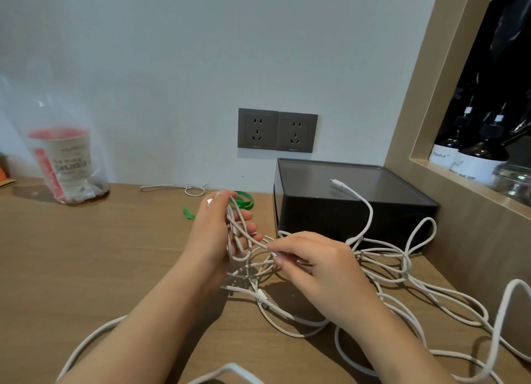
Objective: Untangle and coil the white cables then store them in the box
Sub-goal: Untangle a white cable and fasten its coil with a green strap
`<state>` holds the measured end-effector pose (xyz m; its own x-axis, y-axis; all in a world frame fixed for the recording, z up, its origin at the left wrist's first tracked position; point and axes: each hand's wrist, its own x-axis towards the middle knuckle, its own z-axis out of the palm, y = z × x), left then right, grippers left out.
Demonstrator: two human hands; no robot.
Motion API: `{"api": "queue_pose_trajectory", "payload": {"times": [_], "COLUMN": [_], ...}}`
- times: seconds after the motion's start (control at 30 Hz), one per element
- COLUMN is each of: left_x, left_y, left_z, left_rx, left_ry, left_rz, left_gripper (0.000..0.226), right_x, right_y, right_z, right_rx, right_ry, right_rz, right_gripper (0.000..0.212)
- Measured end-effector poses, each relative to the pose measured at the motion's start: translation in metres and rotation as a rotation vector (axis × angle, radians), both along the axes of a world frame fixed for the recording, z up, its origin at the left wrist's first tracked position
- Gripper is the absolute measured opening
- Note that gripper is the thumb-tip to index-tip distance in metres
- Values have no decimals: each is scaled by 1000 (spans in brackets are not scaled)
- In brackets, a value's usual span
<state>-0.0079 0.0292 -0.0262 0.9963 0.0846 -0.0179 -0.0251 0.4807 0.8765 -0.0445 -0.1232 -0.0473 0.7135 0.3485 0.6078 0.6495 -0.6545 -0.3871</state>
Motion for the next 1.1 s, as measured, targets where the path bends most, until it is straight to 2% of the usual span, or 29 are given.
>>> {"api": "queue_pose_trajectory", "payload": {"times": [0.1, 0.23, 0.33, 0.47, 0.57, 0.67, 0.8, 0.97, 1.1], "left_x": [0, 4, 5, 5, 5, 5, 3, 0, -1], "left_y": [2, 9, 13, 16, 20, 22, 22, 21, 22], "left_z": [1, -2, 1, 4, 4, 2, 4, 5, 4], "left_rx": [-73, -205, -311, -416, -489, -566, -599, -598, -578], "left_ry": [12, 43, 27, 88, 130, 117, 73, 49, 23], "left_rz": [-3, 16, 26, -13, -125, -222, -305, -352, -394], "left_gripper": [24, 34, 26, 49, 36, 34, 35, 39, 41], "right_x": [-3, -6, -6, -6, -7, -6, -6, -8, -6], "right_y": [2, 4, 2, 1, 1, 1, -3, -3, -6], "right_z": [2, 4, 4, 9, 11, 10, 12, 15, 10], "right_rx": [6, -27, -65, -122, -180, -214, -229, -256, -220], "right_ry": [21, 81, 101, 155, 194, 148, 124, 293, 341], "right_rz": [47, 85, 56, -1, -49, -114, -270, -391, -430], "right_gripper": [32, 37, 27, 19, 21, 23, 25, 37, 25]}}
